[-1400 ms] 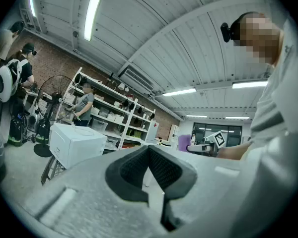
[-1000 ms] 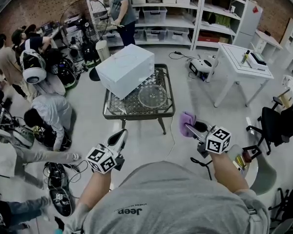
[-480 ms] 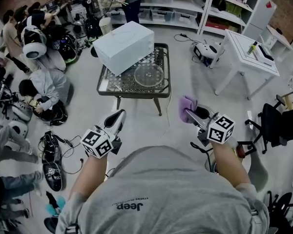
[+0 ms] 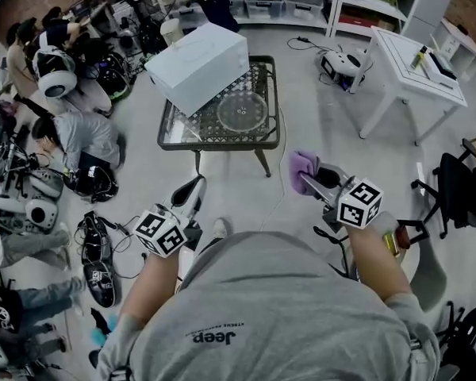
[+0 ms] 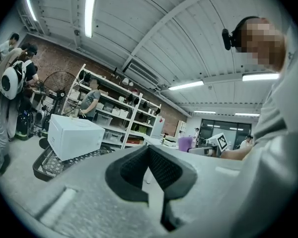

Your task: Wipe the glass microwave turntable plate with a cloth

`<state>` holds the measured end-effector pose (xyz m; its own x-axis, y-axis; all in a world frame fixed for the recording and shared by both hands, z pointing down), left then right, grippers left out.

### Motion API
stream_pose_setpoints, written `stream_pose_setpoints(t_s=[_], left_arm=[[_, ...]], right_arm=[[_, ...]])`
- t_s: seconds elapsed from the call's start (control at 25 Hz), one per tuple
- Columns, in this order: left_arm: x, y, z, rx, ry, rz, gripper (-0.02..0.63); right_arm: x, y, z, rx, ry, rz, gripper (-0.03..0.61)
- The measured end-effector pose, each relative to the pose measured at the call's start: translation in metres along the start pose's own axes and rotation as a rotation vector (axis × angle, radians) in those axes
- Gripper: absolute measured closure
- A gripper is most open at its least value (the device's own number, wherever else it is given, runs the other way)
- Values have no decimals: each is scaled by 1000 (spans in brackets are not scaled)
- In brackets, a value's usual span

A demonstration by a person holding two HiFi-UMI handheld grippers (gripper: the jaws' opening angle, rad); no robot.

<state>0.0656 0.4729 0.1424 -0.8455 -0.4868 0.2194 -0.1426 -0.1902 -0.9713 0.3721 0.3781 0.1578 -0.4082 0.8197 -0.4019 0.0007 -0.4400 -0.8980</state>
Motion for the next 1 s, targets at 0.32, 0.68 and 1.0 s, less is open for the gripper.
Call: stream_pose_setpoints(t_s=[0.32,0.68,1.0], left_arm=[[89,1,57,-34,-99,-77,617],[266,39,143,-3,-271,-34,617],[355,55,200,58,-365,-11,617]], right_arm=[[-36,22,68,27,-71,-12,476],[-92,73,218,26,-203,26,476],[-141,101,296,62,-296,78,476]])
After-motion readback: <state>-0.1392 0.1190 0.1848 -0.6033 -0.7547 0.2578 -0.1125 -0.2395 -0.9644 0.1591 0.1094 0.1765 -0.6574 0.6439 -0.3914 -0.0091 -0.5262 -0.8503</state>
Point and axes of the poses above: the fingertips, and each gripper's own axes: z forward along the fingers, x to its left, y out of its top, the point moved 6 cm from there along -z, backward along the fingers, and after that the axes turned 6 degrees about z, right-handed, at the moved point
